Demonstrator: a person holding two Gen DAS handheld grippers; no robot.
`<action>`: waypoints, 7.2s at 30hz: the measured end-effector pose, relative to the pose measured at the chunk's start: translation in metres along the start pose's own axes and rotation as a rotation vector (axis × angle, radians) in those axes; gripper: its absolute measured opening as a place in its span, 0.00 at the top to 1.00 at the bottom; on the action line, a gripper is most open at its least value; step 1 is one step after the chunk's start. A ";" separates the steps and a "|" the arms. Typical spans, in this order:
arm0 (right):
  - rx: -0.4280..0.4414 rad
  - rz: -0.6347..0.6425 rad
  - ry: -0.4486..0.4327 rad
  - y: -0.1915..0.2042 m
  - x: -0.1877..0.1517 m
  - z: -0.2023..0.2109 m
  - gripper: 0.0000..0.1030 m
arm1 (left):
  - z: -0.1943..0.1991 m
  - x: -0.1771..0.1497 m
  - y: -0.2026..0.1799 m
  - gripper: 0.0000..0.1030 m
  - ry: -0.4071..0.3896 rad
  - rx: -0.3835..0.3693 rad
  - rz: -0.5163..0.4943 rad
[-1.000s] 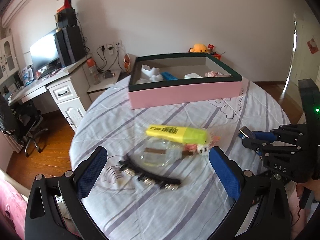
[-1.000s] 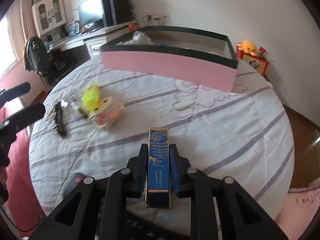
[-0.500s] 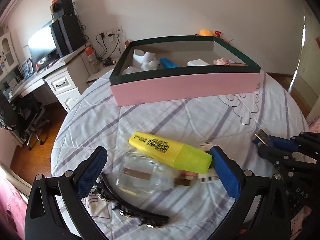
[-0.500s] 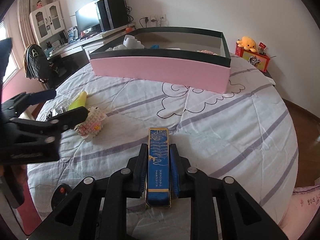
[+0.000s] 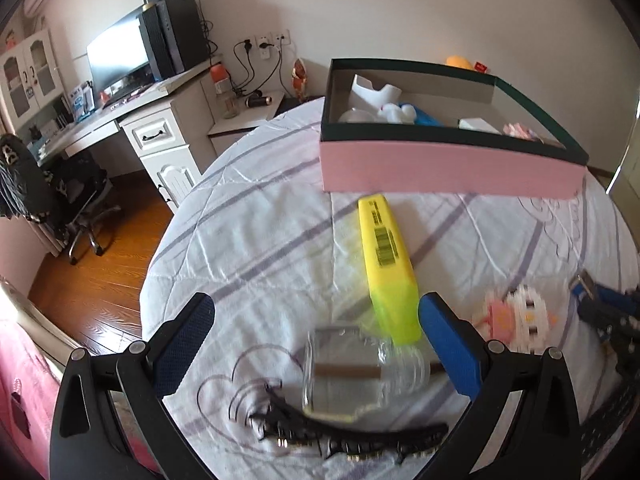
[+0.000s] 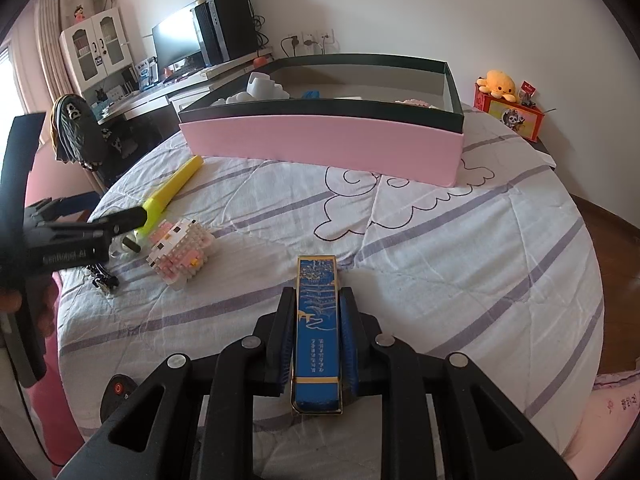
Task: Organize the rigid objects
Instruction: 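Grasp the yellow highlighter with the left gripper, then carry the highlighter and blue-and-gold box over the pink box with both grippers, then lower both items into the pink box and open both grippers, then withdraw both tools from the box back toward the bed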
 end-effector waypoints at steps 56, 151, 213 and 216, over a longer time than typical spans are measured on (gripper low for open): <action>-0.056 0.053 -0.440 0.062 0.051 0.139 0.80 | 0.164 0.024 -0.001 0.74 -0.395 -0.186 -0.070; -0.028 0.086 -0.257 -0.037 0.152 -0.071 0.79 | -0.063 0.132 -0.086 0.18 -0.201 -0.166 -0.068; -0.196 0.063 -0.557 0.091 0.012 0.219 0.00 | 0.260 -0.034 0.025 0.00 -0.563 -0.033 -0.023; -0.206 0.065 -0.539 0.094 0.002 0.219 0.00 | 0.265 -0.043 0.024 0.00 -0.566 -0.032 -0.030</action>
Point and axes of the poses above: each gripper's, at about its wrist camera, not at the fingertips, and z roughly against the way its jaws point, y to its left, x to its top, the point moved 3 cm from there along -z, roughly the way its jaws point, and after that the axes turned 2 degrees about -y, right-handed, at the moved point
